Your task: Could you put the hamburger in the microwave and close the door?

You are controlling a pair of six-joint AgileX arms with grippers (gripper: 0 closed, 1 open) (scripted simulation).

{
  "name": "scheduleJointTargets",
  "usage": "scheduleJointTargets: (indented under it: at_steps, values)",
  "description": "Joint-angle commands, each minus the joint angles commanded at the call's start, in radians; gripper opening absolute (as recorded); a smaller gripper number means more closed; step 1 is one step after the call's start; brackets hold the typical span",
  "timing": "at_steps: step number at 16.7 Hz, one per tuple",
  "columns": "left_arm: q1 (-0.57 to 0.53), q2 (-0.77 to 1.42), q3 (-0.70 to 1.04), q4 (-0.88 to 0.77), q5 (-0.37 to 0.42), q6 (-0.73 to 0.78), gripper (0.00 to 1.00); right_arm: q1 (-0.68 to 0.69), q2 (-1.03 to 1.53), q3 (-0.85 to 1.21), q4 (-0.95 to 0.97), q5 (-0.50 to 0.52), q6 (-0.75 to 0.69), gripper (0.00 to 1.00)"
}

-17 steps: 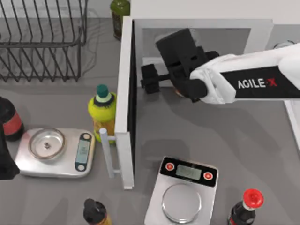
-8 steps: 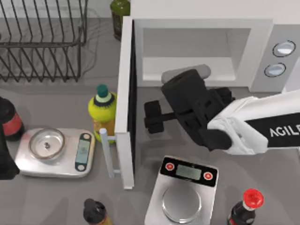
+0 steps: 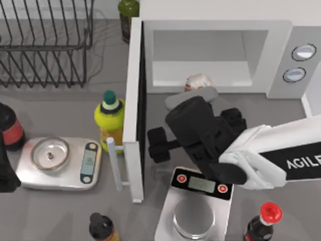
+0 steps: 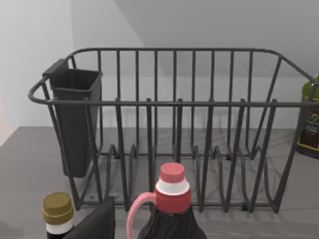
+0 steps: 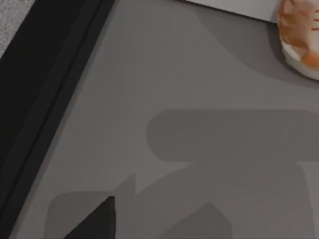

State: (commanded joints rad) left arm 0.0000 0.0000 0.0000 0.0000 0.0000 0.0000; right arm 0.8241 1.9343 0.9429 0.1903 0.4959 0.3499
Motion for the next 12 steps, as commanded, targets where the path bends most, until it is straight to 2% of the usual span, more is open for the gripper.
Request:
scheduleJointTargets:
  at_steps: [5, 12]
  values:
    - [0.0, 0.0, 0.0, 0.0, 0.0, 0.0, 1.0, -0.009, -0.032, 0.029, -0.028, 0.002, 0.0, 1.0]
    - [0.0, 0.0, 0.0, 0.0, 0.0, 0.0, 1.0, -0.01, -0.107, 0.097, -0.203, -0.004, -0.001, 1.0]
